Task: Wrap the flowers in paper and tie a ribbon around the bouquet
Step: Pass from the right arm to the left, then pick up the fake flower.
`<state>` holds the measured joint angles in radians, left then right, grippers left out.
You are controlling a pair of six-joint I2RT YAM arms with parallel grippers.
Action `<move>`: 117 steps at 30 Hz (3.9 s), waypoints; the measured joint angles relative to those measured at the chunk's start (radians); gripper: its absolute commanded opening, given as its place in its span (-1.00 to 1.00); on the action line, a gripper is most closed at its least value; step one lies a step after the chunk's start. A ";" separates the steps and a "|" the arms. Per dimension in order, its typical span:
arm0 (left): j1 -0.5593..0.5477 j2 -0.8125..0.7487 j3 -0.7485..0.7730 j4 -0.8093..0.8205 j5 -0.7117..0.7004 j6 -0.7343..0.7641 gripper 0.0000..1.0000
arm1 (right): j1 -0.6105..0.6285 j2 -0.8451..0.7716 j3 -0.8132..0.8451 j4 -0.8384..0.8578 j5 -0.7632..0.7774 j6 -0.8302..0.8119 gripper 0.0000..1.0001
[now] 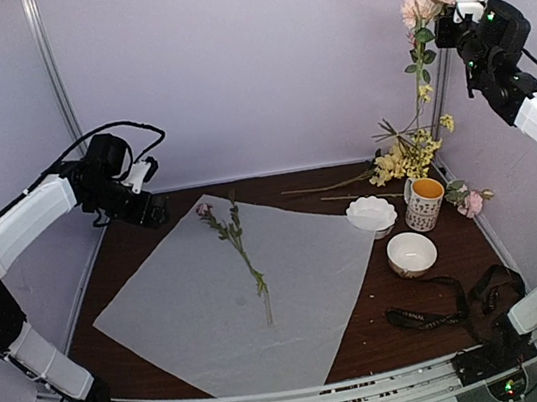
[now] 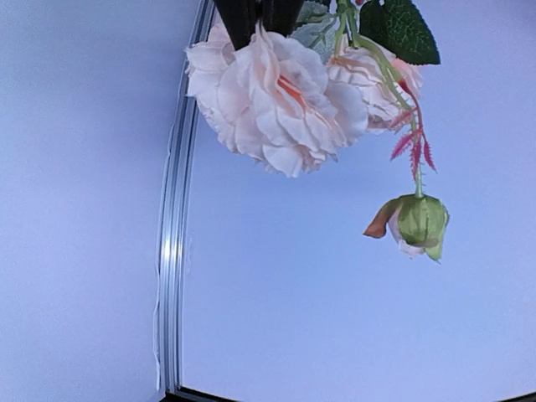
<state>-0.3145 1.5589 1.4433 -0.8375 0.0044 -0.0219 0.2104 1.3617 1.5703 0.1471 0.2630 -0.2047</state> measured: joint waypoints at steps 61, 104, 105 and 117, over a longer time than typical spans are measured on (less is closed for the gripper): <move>-0.338 0.319 0.564 0.475 0.292 -0.039 -1.00 | 0.251 0.080 -0.343 -0.082 -0.470 0.729 0.47; -0.419 0.401 0.435 0.589 0.291 -0.118 -1.00 | 0.259 0.268 -0.246 -0.238 -0.766 0.912 0.50; -0.420 0.412 0.428 0.603 0.294 -0.131 -1.00 | 0.264 0.242 -0.259 -0.253 -0.780 0.894 0.51; -0.426 0.475 0.369 0.729 0.314 -0.222 -1.00 | 0.386 0.352 -0.354 -0.353 -0.813 0.882 0.65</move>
<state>-0.7410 2.0342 1.8122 -0.1085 0.3183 -0.2440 0.5961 1.7138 1.2163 -0.2062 -0.5495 0.6769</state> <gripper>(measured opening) 0.061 0.829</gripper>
